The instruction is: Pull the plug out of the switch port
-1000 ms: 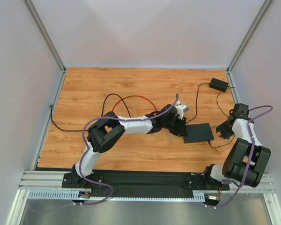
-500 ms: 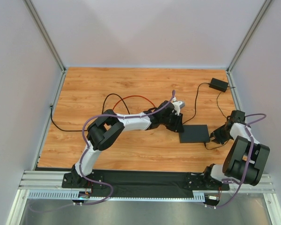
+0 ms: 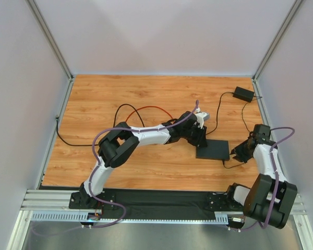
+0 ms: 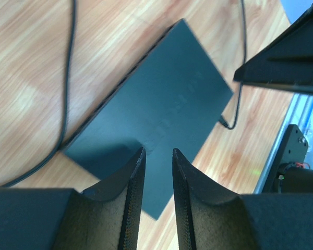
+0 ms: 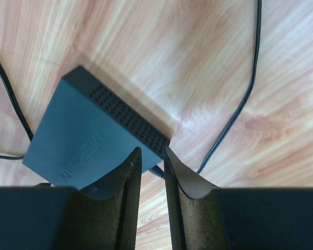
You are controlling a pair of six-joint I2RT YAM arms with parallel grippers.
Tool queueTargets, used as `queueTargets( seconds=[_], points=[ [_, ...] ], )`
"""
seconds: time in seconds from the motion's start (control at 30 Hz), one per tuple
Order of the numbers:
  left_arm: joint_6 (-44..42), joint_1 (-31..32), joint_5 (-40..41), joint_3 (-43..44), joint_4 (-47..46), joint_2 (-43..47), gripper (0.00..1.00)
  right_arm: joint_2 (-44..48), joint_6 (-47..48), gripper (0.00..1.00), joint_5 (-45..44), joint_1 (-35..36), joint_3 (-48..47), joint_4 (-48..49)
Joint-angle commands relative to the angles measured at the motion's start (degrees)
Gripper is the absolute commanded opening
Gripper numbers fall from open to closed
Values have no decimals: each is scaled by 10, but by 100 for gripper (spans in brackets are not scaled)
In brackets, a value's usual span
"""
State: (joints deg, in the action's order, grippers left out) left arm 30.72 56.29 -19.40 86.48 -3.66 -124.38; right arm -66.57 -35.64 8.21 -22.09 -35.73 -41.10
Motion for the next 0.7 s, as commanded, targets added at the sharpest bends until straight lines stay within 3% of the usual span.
queueTargets(
  seconds=[0.0,0.1,0.37,0.67],
  points=[
    [-29,19,-10,49,11,-13,35,37,-49,26,-99,51,-23,-52],
    [-24,22,-13,51,16,-18,35,41,-69,27,-136,107,-23,-66],
    [-26,24,-25,42,14,-8,35,54,-61,30,-145,117,-3,-64],
    [-13,25,-64,60,-1,-31,35,31,-66,34,-133,180,17,-42]
  ],
)
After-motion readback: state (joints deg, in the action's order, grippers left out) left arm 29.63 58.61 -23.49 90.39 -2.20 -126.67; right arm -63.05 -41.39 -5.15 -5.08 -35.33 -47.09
